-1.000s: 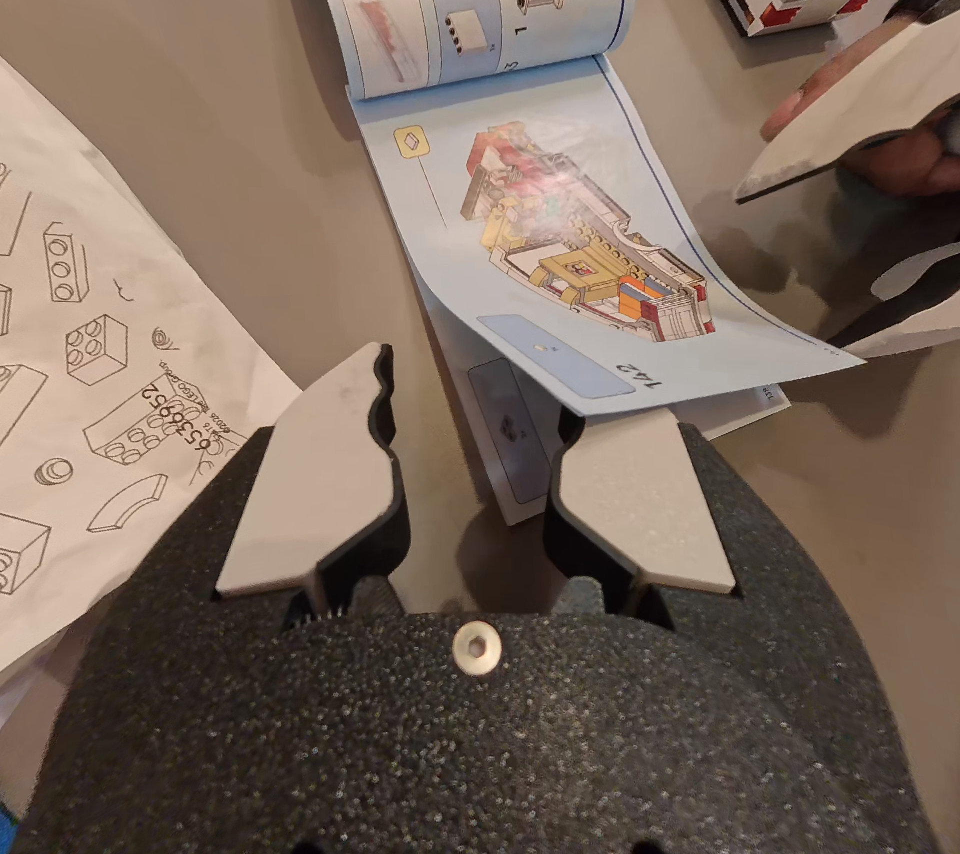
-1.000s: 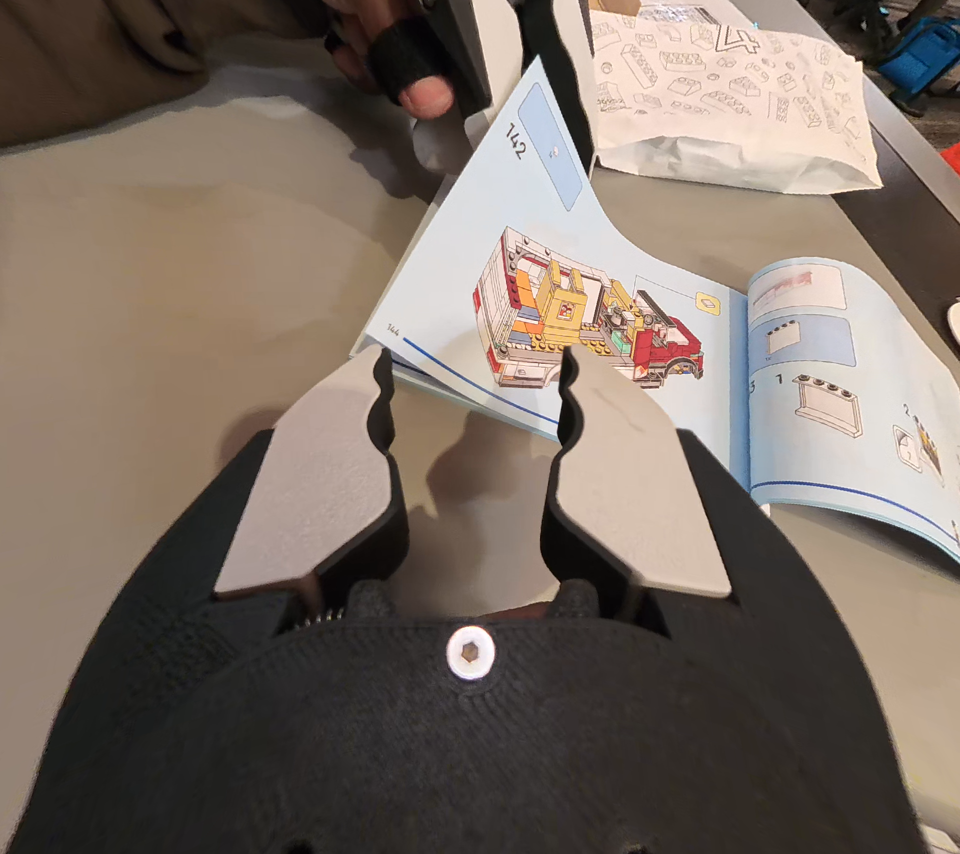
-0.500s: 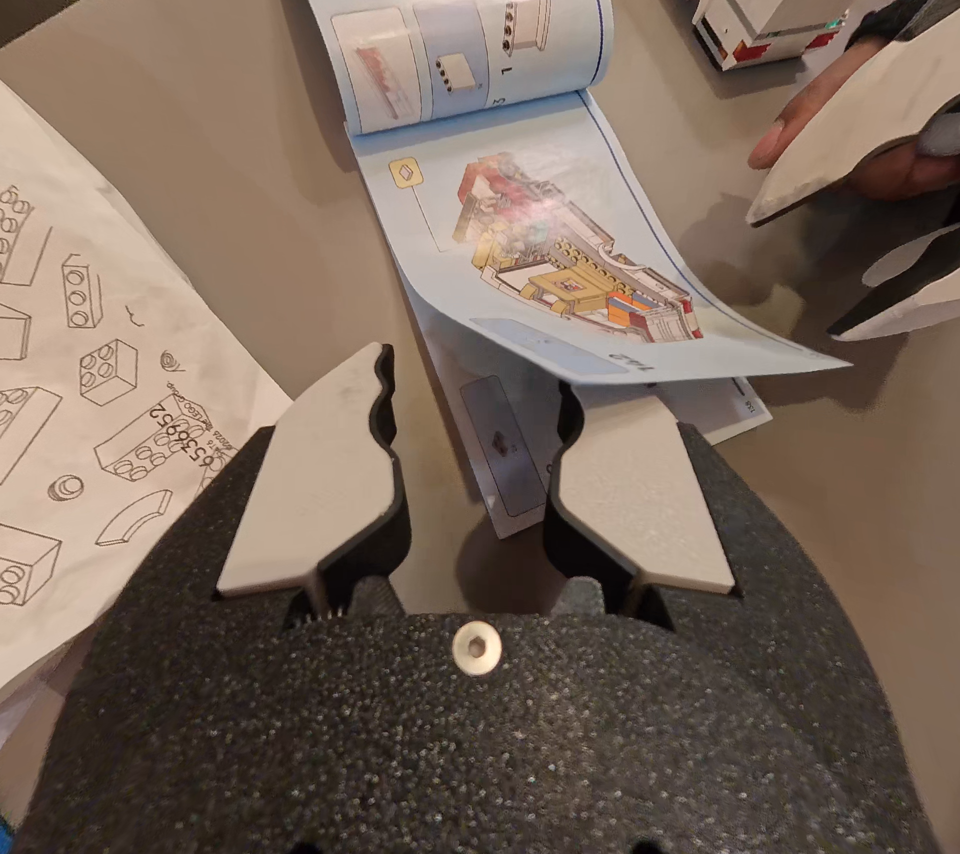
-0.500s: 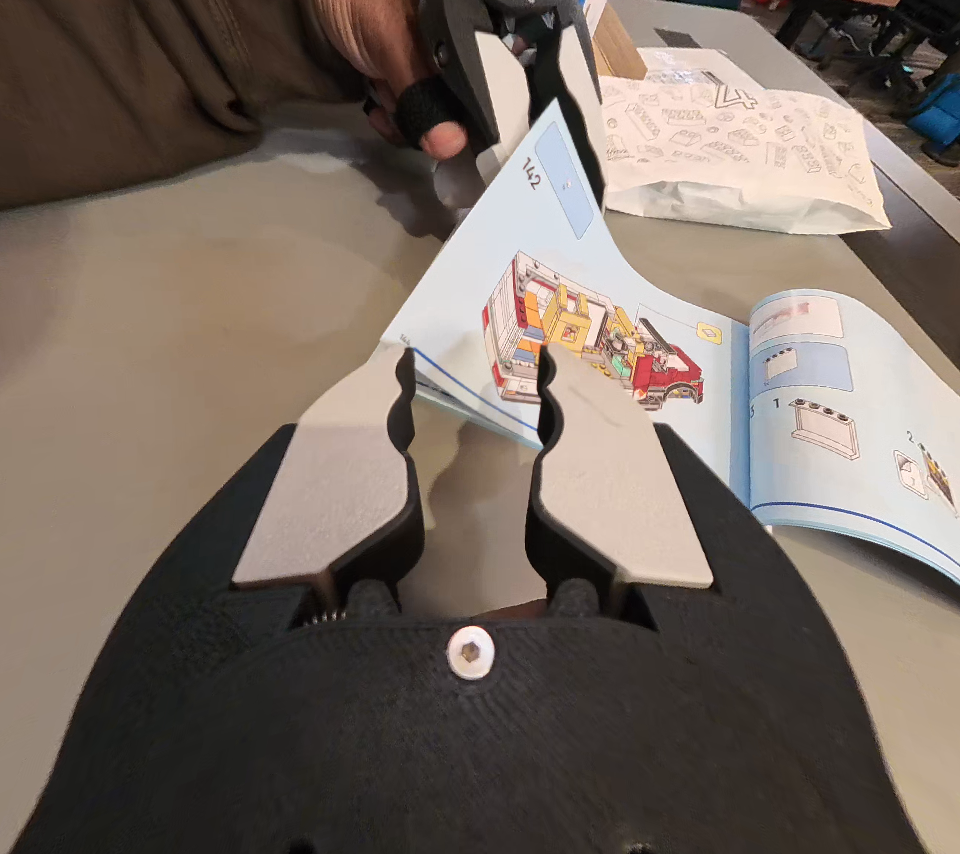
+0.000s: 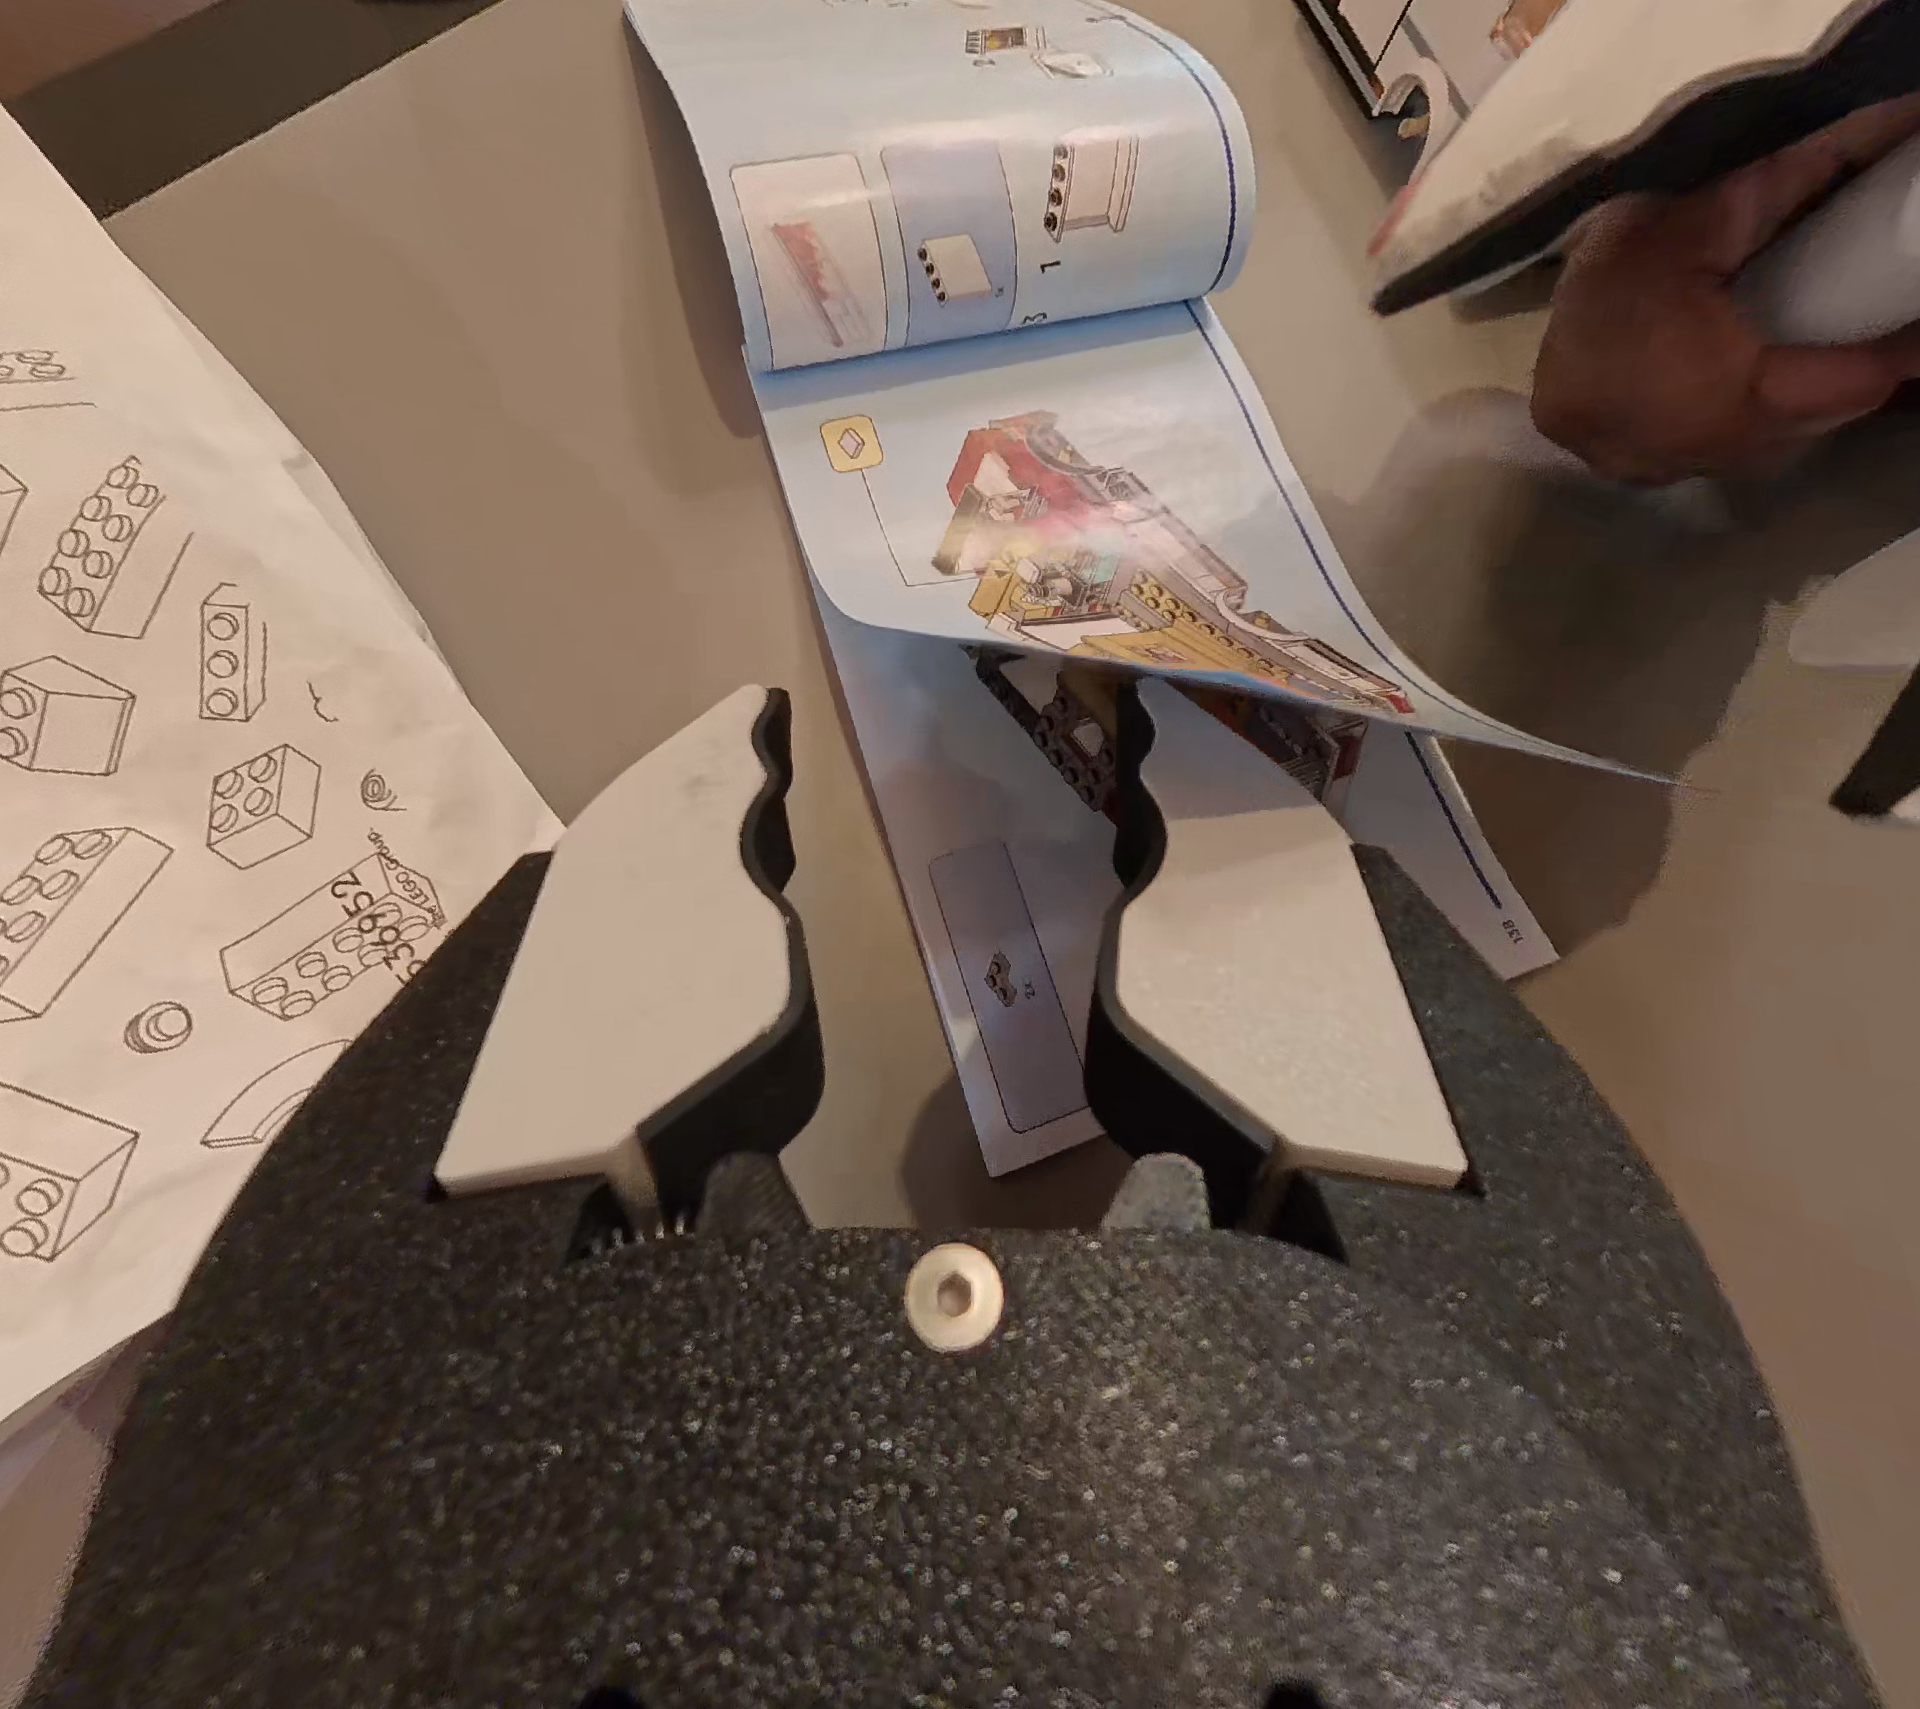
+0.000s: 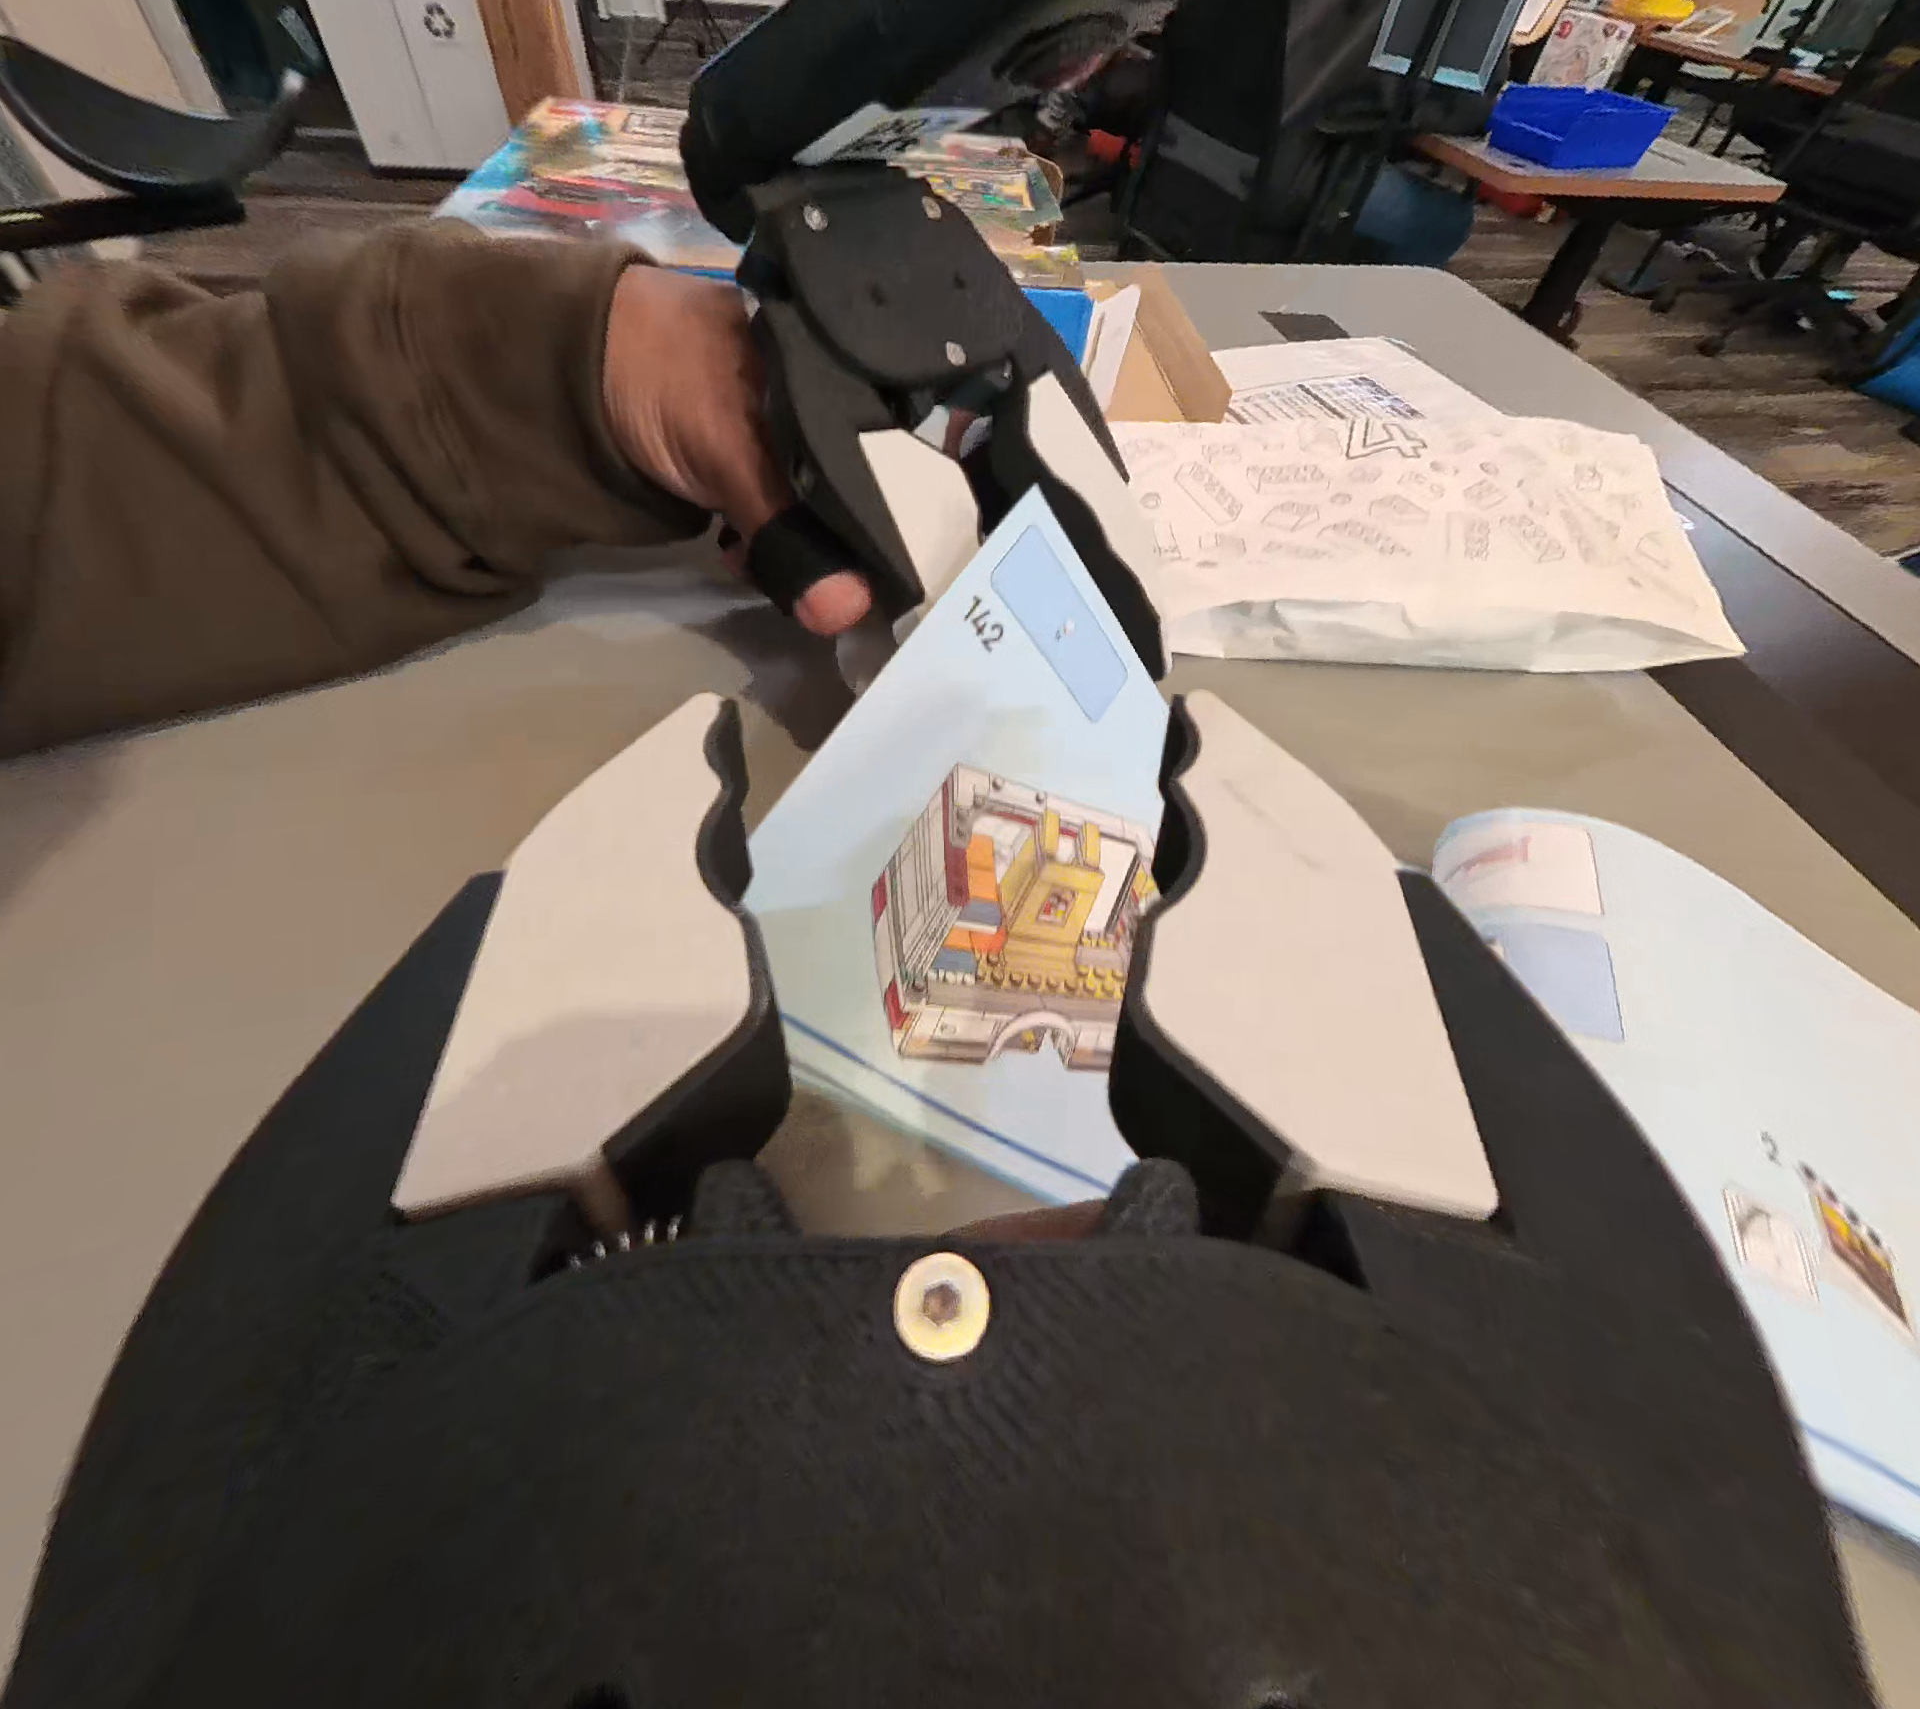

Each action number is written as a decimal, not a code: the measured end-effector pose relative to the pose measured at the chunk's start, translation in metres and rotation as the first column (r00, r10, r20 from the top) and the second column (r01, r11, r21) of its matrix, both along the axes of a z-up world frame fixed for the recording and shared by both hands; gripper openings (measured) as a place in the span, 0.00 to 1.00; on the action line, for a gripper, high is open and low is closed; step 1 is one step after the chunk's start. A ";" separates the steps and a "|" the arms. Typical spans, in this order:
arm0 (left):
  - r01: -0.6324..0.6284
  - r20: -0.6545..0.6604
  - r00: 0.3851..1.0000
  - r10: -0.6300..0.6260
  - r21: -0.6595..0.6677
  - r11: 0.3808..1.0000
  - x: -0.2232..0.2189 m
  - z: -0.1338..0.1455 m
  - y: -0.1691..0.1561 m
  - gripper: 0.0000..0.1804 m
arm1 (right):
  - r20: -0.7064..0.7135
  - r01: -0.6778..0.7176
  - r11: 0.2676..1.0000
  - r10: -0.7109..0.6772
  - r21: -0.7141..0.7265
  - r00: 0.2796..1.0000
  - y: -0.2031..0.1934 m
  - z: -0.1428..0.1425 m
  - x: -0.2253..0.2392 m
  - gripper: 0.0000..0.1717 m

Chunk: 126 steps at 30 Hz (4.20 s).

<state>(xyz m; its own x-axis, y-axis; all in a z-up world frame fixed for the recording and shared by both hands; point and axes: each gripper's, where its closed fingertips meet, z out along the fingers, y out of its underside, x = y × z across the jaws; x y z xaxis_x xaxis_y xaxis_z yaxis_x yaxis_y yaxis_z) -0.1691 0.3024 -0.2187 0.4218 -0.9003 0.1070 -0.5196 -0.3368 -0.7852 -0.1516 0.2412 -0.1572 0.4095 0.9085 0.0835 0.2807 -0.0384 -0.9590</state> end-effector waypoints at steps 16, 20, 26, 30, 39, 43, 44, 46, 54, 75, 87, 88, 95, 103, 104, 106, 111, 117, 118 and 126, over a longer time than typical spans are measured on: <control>-0.022 0.018 1.000 0.023 -0.002 1.000 0.003 0.000 0.004 0.33 | 0.087 -0.248 0.962 0.258 -0.113 0.962 0.016 0.003 -0.049 0.47; -0.021 0.018 1.000 0.021 -0.003 1.000 0.004 0.000 0.003 0.33 | 0.098 -0.262 0.959 0.273 -0.112 0.957 0.013 -0.002 -0.049 0.44; -0.029 0.016 0.999 0.029 -0.006 1.000 0.002 -0.002 0.005 0.33 | 0.137 -0.238 0.966 0.251 -0.103 0.958 0.014 -0.011 -0.045 0.39; -0.033 0.012 0.999 0.033 -0.010 0.999 0.001 -0.003 0.006 0.33 | 0.155 -0.203 0.974 0.217 -0.099 0.964 0.018 -0.017 -0.040 0.38; -0.045 -0.001 0.999 0.045 -0.020 0.999 -0.001 -0.007 0.008 0.33 | 0.133 -0.142 0.987 0.152 -0.081 0.979 0.025 -0.019 -0.028 0.38; -0.047 -0.008 0.999 0.046 -0.025 0.999 -0.002 -0.009 0.008 0.33 | 0.124 -0.128 0.989 0.137 -0.080 0.983 0.025 -0.021 -0.023 0.38; -0.048 -0.010 0.999 0.047 -0.026 0.999 -0.002 -0.009 0.008 0.33 | 0.121 -0.124 0.989 0.133 -0.079 0.984 0.025 -0.021 -0.022 0.38; -0.048 -0.011 0.999 0.047 -0.027 0.999 -0.002 -0.010 0.008 0.33 | 0.113 -0.121 0.990 0.129 -0.077 0.985 0.025 -0.021 -0.020 0.38; -0.047 -0.016 0.999 0.047 -0.030 0.998 -0.002 -0.011 0.007 0.33 | 0.107 -0.116 0.990 0.124 -0.081 0.987 0.025 -0.022 -0.018 0.37; -0.043 -0.023 0.999 0.042 -0.043 0.998 -0.003 -0.013 0.006 0.33 | 0.101 -0.176 0.979 0.186 -0.104 0.977 0.015 -0.025 -0.018 0.36; -0.042 -0.033 0.999 0.041 -0.054 0.998 -0.005 -0.016 0.006 0.33 | 0.099 -0.199 0.970 0.214 -0.138 0.972 0.011 -0.028 -0.015 0.34; -0.042 -0.032 0.999 0.040 -0.055 0.998 -0.005 -0.016 0.006 0.33 | 0.101 -0.200 0.970 0.214 -0.139 0.972 0.011 -0.028 -0.015 0.34; -0.042 -0.037 0.998 0.040 -0.055 0.998 -0.005 -0.016 0.006 0.33 | 0.094 -0.150 0.965 0.174 -0.215 0.980 0.018 -0.032 -0.013 0.30; -0.038 -0.043 0.998 0.036 -0.055 0.998 -0.005 -0.017 0.005 0.33 | 0.096 0.002 0.908 0.042 -0.419 0.994 0.034 -0.043 -0.004 0.27; -0.037 -0.043 0.998 0.035 -0.056 0.998 -0.004 -0.018 0.005 0.33 | 0.103 0.021 0.905 0.025 -0.425 0.994 0.036 -0.043 -0.003 0.28; -0.036 -0.045 0.998 0.033 -0.057 0.998 -0.004 -0.018 0.005 0.33 | 0.133 0.063 0.906 -0.007 -0.419 0.991 0.039 -0.044 0.000 0.30; -0.034 -0.051 0.998 0.031 -0.056 0.998 -0.004 -0.019 0.004 0.33 | 0.251 0.187 0.910 -0.095 -0.371 0.963 0.045 -0.051 0.009 0.35; -0.036 -0.047 0.998 0.034 -0.055 0.998 -0.005 -0.018 0.005 0.33 | 0.290 0.244 0.851 -0.114 -0.465 0.950 0.037 -0.056 0.014 0.30; -0.037 -0.046 0.998 0.035 -0.054 0.998 -0.005 -0.017 0.005 0.33 | 0.276 0.243 0.835 -0.115 -0.494 0.954 0.036 -0.055 0.014 0.27; -0.046 -0.056 0.998 0.043 -0.058 0.997 -0.009 -0.019 0.007 0.33 | 0.247 0.243 0.843 -0.136 -0.481 0.959 0.051 -0.026 0.036 0.00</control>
